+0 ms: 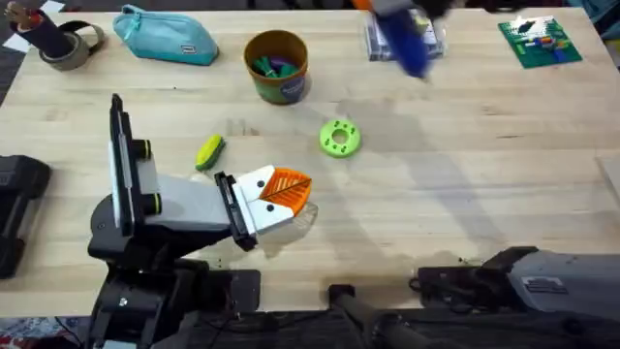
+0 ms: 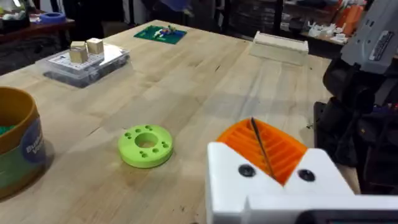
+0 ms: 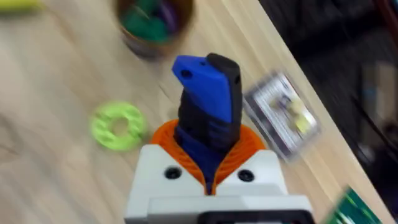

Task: Pick up the gripper from the table and insert it into the empty holder that is missing its gripper. Then pick up a screw, insert it into the mounting hole, and use the screwdriver to tighten it. Finally, clean up the table by picking up the vegetable and placing it into the bucket.

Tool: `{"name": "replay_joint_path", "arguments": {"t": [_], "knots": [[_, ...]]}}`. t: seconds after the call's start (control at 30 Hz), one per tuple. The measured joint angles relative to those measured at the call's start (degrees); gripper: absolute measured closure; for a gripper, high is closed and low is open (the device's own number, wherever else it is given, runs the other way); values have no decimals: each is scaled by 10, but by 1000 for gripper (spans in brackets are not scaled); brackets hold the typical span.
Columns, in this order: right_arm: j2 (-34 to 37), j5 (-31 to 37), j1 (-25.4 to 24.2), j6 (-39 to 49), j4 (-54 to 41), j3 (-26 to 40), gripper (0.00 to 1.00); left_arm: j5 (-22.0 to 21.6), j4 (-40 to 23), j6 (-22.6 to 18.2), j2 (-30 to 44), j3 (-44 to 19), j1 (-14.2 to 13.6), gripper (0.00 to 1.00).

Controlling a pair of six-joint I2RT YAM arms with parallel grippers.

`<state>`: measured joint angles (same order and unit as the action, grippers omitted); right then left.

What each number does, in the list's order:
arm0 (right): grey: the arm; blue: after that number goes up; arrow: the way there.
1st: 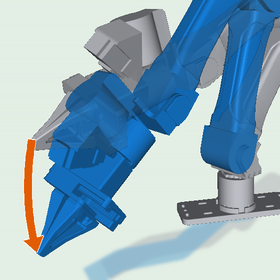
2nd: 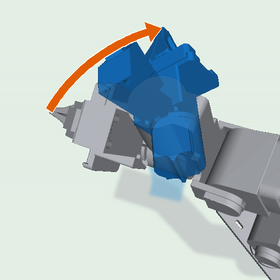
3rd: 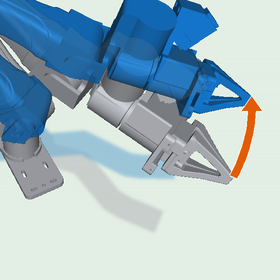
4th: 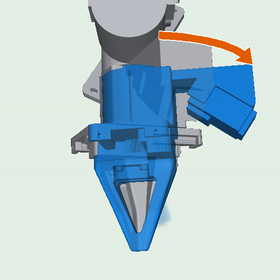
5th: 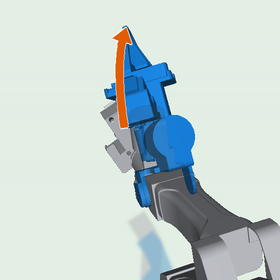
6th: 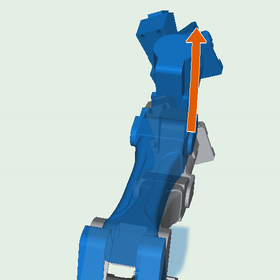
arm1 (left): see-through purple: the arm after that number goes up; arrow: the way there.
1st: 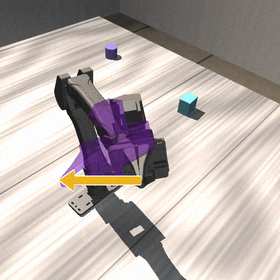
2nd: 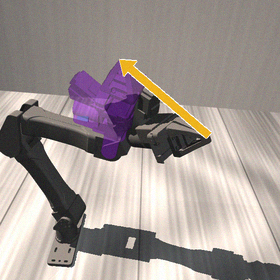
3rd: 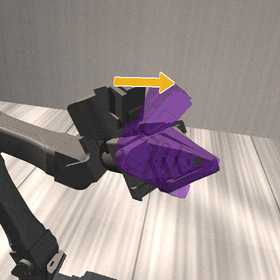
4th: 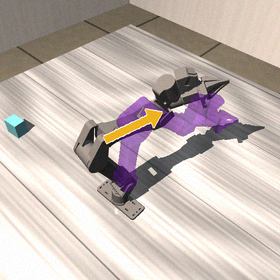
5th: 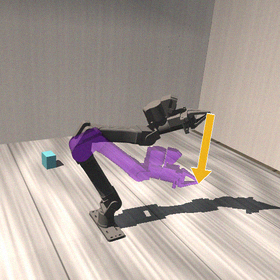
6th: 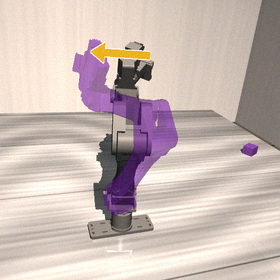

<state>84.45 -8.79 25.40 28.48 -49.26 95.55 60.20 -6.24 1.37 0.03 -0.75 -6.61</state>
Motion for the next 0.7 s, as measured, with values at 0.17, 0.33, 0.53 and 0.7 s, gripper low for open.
{"name": "replay_joint_path", "arguments": {"t": [0.17, 0.33, 0.53, 0.7], "knots": [[32, 94, -51, 83, -65, 0, 980, -8, 0, 0, 0, 0, 0, 995], [100, 140, -96, 140, -160, 2, 980, -20, 2, 0, 0, 0, 0, 995], [196, 208, -118, 166, -166, 2, 980, -28, 3, 0, 0, 0, 0, 995], [253, 219, -119, 171, -99, -14, 980, -29, 3, 0, 0, 0, 0, 995]]}}
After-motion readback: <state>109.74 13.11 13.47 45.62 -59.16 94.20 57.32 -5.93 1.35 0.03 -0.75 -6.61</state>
